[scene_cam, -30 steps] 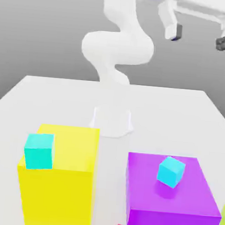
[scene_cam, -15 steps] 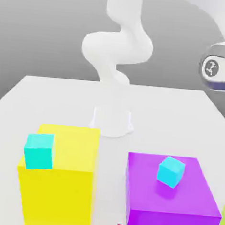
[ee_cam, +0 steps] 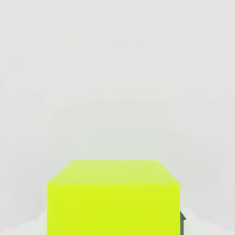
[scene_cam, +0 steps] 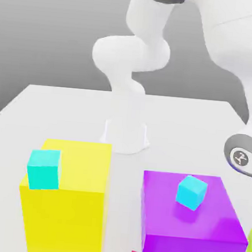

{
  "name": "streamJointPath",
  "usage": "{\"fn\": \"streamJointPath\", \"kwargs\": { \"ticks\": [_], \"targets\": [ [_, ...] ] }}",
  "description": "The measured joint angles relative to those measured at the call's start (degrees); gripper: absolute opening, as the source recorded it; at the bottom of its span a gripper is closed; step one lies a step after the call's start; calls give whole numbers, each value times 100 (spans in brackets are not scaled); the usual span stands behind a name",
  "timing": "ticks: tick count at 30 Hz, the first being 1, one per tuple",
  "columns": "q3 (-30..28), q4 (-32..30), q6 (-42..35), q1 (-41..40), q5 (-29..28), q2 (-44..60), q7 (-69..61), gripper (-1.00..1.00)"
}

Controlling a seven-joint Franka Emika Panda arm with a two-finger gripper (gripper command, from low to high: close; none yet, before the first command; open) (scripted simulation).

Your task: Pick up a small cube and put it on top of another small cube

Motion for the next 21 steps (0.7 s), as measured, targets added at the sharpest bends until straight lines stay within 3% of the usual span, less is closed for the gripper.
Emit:
{"fn": "streamJointPath", "kwargs": {
  "ticks": [6,21],
  "targets": [
    [251,-393,-708,-272,436,-1116,-212,-100],
    [-147,-2428,-1721,-773,1666,-4278,-86,-100]
  ]
}}
